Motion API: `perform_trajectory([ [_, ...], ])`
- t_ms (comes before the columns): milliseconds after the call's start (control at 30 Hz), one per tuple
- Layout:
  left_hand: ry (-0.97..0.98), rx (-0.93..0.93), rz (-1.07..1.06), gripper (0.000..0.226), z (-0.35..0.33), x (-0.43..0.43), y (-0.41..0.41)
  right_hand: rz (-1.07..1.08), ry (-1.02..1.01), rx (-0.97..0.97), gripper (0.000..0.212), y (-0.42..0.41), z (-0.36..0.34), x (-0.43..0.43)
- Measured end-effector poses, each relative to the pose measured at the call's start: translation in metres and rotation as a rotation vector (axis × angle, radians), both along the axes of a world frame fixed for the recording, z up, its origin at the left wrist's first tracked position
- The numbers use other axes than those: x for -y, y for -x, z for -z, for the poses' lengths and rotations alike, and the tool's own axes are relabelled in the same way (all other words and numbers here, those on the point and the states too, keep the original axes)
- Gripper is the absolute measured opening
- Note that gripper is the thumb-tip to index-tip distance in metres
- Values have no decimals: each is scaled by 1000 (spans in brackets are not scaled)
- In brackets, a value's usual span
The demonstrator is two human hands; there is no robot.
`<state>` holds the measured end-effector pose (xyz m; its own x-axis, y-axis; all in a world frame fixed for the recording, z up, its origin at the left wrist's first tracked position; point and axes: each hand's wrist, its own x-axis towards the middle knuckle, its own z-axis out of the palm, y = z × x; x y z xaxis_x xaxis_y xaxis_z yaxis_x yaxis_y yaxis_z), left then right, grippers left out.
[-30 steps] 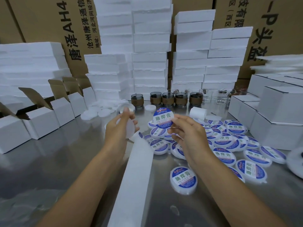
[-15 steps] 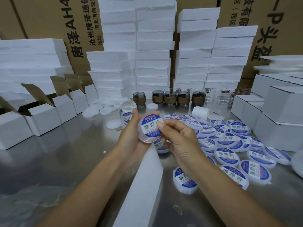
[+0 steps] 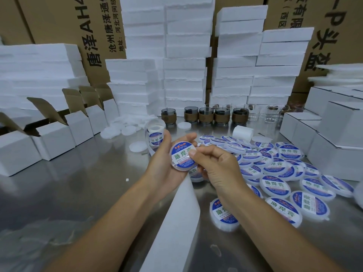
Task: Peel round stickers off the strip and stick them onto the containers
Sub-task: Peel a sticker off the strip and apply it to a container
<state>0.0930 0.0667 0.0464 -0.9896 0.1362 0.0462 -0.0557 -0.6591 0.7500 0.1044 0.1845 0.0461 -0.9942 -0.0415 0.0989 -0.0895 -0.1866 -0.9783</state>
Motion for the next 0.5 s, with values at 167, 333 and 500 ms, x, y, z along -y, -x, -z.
perform_trajectory([
  [167, 11, 9, -4, 70, 0, 0, -1, -2, -10, 3, 6, 0, 1, 0],
  [333, 3, 24, -2, 70, -1, 0, -2, -1, 9, -19, 7, 0, 1, 1],
  [500, 14, 36, -6, 69, -1, 0, -2, 17, -16, -46, 10, -1, 2, 2],
])
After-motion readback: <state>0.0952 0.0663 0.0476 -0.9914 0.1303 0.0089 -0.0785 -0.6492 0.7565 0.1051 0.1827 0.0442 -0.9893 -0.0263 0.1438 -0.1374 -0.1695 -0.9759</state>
